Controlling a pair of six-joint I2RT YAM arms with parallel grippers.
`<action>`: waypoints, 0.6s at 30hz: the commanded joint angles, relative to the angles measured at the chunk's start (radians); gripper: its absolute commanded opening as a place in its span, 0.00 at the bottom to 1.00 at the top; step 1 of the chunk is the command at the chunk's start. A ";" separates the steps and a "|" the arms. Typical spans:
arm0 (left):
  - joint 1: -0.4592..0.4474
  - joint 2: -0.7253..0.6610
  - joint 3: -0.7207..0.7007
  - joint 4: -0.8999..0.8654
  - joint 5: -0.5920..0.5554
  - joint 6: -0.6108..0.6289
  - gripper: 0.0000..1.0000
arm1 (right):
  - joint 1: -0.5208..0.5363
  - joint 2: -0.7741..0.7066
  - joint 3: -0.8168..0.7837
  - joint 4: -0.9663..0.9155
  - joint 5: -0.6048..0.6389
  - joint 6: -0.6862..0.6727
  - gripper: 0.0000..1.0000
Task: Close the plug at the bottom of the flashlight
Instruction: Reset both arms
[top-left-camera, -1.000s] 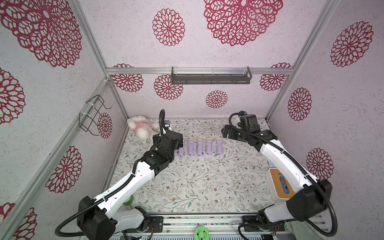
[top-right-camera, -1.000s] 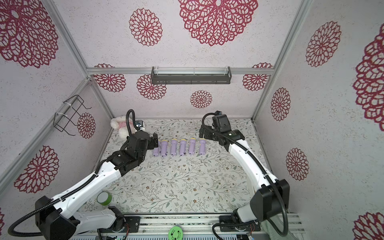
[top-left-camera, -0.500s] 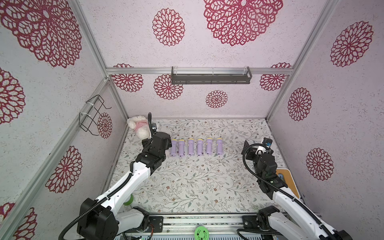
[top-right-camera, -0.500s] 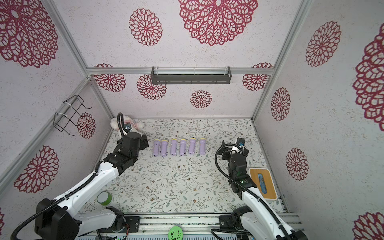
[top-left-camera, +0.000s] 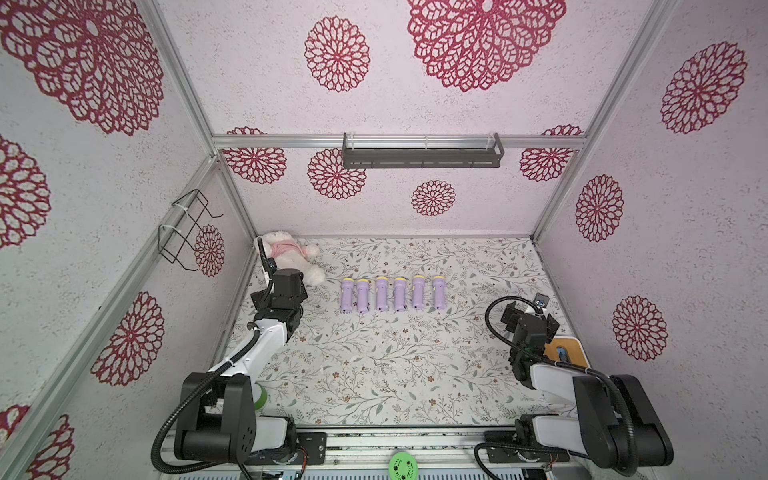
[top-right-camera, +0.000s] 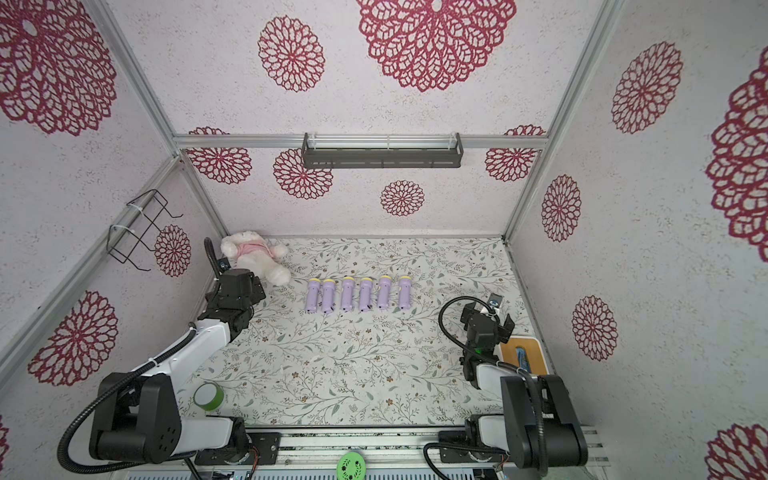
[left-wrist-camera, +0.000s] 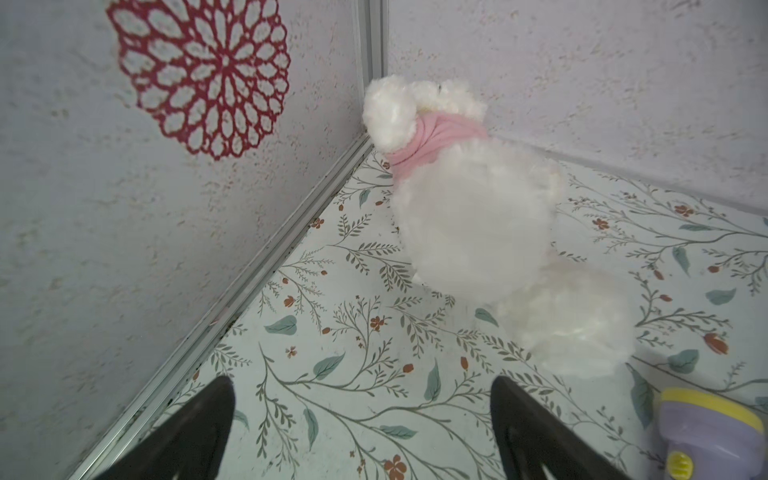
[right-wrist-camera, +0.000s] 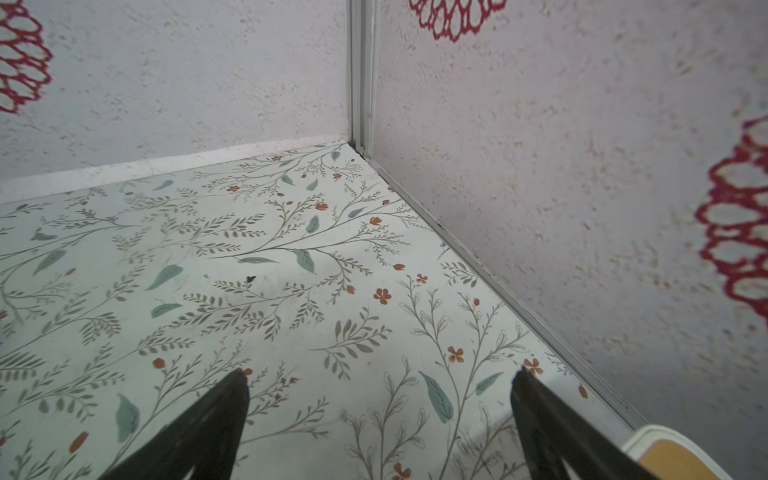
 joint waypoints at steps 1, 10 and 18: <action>0.020 0.013 -0.044 0.180 0.003 0.078 0.97 | -0.039 0.054 -0.035 0.214 -0.073 0.029 0.99; 0.101 0.077 -0.115 0.351 0.089 0.114 0.97 | -0.036 0.198 -0.051 0.376 -0.266 -0.054 0.99; 0.128 0.119 -0.246 0.656 0.267 0.215 0.97 | -0.020 0.210 0.003 0.303 -0.246 -0.069 0.99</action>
